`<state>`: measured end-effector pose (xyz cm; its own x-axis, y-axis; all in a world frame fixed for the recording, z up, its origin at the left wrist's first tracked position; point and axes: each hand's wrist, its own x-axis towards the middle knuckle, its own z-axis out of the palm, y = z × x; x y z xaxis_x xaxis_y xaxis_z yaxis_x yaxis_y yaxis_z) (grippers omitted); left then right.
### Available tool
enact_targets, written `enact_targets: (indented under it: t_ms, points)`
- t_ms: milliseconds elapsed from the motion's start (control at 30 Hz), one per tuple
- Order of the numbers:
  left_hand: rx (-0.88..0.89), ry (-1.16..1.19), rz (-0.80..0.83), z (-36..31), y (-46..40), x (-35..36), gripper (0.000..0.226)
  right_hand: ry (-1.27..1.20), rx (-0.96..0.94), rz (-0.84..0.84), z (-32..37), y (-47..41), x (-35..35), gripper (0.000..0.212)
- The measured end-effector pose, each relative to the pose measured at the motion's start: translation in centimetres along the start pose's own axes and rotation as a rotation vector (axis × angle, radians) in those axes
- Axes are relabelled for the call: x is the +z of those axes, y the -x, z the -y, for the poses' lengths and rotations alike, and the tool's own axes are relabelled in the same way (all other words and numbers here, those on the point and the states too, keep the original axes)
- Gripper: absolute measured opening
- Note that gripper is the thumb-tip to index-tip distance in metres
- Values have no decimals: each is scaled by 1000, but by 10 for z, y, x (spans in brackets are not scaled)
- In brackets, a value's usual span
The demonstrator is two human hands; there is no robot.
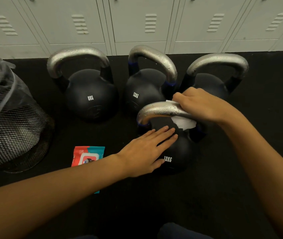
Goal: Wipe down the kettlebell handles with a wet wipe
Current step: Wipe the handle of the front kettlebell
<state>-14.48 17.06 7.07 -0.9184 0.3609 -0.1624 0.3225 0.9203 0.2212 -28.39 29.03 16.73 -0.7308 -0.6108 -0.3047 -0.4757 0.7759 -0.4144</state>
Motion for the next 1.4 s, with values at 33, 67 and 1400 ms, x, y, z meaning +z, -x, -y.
enact_targets:
  t_ms: [33, 67, 1400]
  points:
    - [-2, -2, 0, 0, 0, 0, 75, 30, -10, -1, 5, -3, 0, 39]
    - [-3, -6, 0, 0, 0, 0, 75, 57, -25, -1, 9, -5, 1, 40]
    - [-8, 0, 1, -2, 2, -3, 75, -107, -404, -409, -35, 45, 31, 37]
